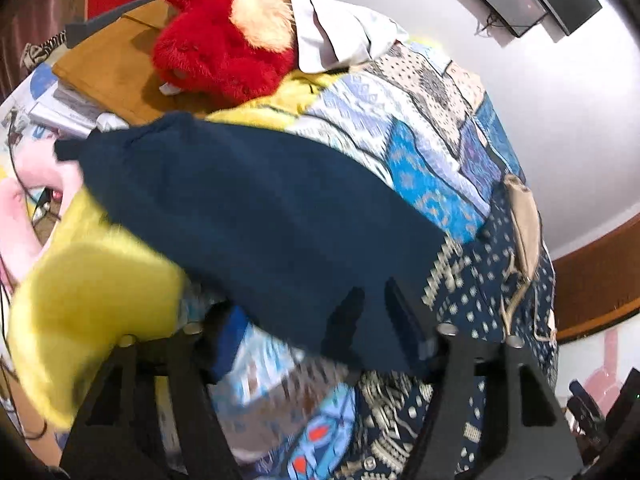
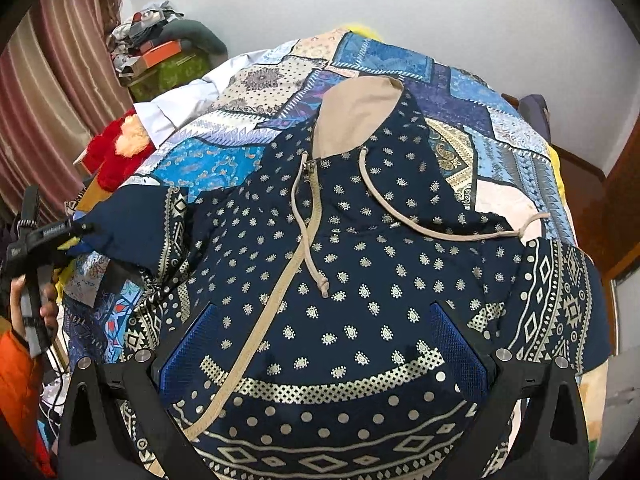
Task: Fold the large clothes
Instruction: 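Lift the sleeve cuff with the left tool and fold it across the hoodie front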
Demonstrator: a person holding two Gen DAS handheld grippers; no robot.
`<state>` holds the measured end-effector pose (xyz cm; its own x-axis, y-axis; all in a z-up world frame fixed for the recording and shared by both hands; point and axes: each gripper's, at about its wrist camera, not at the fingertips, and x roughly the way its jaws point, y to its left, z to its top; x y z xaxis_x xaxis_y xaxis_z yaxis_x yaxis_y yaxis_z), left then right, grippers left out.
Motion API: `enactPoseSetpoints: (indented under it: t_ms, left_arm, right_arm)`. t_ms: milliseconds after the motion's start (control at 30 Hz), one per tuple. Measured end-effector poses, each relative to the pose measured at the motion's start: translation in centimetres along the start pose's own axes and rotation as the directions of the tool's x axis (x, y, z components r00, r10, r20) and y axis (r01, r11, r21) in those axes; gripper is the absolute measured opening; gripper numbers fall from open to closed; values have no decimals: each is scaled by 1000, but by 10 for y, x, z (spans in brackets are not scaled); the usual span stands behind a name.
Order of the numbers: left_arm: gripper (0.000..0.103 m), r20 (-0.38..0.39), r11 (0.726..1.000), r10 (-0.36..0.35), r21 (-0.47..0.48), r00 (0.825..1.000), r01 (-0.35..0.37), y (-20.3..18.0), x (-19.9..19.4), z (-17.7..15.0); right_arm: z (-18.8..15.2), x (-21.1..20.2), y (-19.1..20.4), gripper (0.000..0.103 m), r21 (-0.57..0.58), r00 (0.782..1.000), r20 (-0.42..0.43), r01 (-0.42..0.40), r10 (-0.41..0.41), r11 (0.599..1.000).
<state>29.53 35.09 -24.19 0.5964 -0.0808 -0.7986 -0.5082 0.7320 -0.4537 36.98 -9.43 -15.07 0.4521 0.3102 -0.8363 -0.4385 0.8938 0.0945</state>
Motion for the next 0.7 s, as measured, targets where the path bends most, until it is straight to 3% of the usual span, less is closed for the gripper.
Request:
enactPoseSetpoints:
  t_ms: [67,167,233,300,333,433,533,633,700]
  left_arm:
    - [31,12,999,50,2,999,-50,2,5,10]
    - [6,36,988,147,34,989,-148,-10,9,21]
    - [6,93,970,212,99,973,-221,-25,3,28]
    - [6,203,930,261,208,944,-302,-63,-13,32]
    - [5,251,914,250,258,935,-314,-83,-20,33]
    - [4,333,876,151,390,931,-282,-143,-43,26]
    - [4,330,827,39,520,943,-216,-208,-52,5]
    - [4,231,780,-39,615,972,-114,-261,-33,-27]
    - [4,118,757,-67,653,991,-26,-287,-7,-58]
  right_arm:
    - [1,4,-1,103,6,1000,-7,0,0,1000]
    - [2,7,-5,103,23,1000,-14,-1,2,1000]
    - [1,7,-9,103,33,1000,-13,4,-4,999]
    - [0,5,-14,103,37,1000,-9,17,-16,999]
    - [-1,3,-17,103,39,1000,-6,25,-25,999]
    - [-4,-2,-30,103,62,999,2,43,-44,997]
    - [-7,-11,-46,103,105,999,13,50,-51,993]
    - [-12,-23,-59,103,137,998,32,51,-56,989]
    - [-17,-35,-70,103,152,996,46,64,-71,986]
